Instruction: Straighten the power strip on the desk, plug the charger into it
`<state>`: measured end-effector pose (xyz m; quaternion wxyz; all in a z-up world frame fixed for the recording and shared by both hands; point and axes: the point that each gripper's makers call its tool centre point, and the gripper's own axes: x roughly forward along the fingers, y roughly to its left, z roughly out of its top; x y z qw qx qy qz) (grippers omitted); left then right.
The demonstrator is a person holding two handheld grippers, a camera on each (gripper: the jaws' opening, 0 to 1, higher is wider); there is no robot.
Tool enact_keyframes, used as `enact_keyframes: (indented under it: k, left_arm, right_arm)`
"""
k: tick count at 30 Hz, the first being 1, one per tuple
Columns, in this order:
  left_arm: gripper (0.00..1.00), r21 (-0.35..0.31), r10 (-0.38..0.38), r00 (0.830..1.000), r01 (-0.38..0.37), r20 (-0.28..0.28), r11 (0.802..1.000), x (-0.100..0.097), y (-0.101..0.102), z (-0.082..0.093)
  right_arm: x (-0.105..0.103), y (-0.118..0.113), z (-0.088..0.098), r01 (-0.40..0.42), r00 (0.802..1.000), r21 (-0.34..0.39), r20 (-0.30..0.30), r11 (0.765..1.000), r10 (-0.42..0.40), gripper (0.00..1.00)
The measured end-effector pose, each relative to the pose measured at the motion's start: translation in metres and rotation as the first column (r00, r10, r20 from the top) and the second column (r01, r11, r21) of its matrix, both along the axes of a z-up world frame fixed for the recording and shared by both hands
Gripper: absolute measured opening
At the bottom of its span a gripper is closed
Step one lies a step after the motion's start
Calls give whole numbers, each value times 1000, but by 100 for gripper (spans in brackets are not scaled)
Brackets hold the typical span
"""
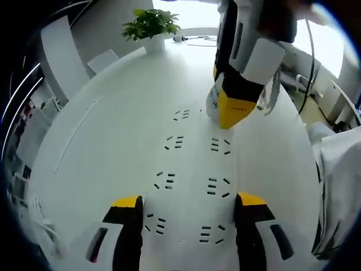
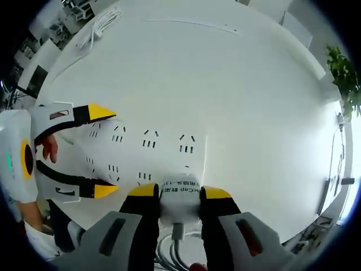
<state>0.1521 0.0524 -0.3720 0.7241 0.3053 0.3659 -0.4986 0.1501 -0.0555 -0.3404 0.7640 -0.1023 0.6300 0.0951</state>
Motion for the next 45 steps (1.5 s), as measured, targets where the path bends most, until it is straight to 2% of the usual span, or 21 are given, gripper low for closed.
enact_keyframes:
  k: [4, 8, 12, 17, 23, 29, 31, 34, 36, 39, 45]
  left_arm:
    - [67, -5, 2, 1000, -2, 1, 1000, 2, 0, 0]
    - [67, -3, 4, 1000, -4, 0, 1000, 3, -1, 0]
    - [67, -3, 4, 1000, -4, 0, 1000, 3, -1, 0]
    - [67, 0, 5, 1000, -5, -1, 1000, 3, -1, -1]
    - [67, 1, 7, 1000, -7, -1, 1000, 3, -2, -1]
    - [67, -1, 6, 1000, -6, 0, 1000, 3, -2, -1]
    - [67, -3, 6, 1000, -6, 0, 1000, 3, -2, -1]
    - [67, -2, 6, 1000, -6, 0, 1000, 3, -2, -1]
    - [67, -4, 6, 1000, -6, 0, 1000, 3, -2, -1]
    - [67, -6, 8, 1000, -8, 0, 1000, 3, -2, -1]
    - [67, -10, 2, 1000, -2, 4, 1000, 3, -2, -1]
  right_arm:
    - [2, -1, 1, -13, 1000, 21, 17, 1000, 13, 27]
    - [4, 2, 1, -39, 997, 60, 68, 997, 35, 27]
    - [7, -2, 0, -72, 995, 75, 81, 995, 66, 28]
    - [-8, -1, -1, -103, 990, 75, 99, 992, 96, 29]
    - [-13, 1, 2, -108, 988, 83, 119, 991, 98, 29]
    - [-25, 3, 12, -111, 985, 124, 144, 986, 92, 31]
    - [-30, 3, 14, -113, 985, 126, 147, 986, 94, 33]
    - [-29, -4, 14, -110, 986, 109, 139, 988, 95, 30]
    - [-30, -1, 15, -101, 986, 135, 143, 986, 82, 25]
    - [-32, 1, 16, -88, 987, 149, 144, 985, 66, 25]
    - [-30, 2, 17, -67, 993, 168, 108, 984, 49, 24]
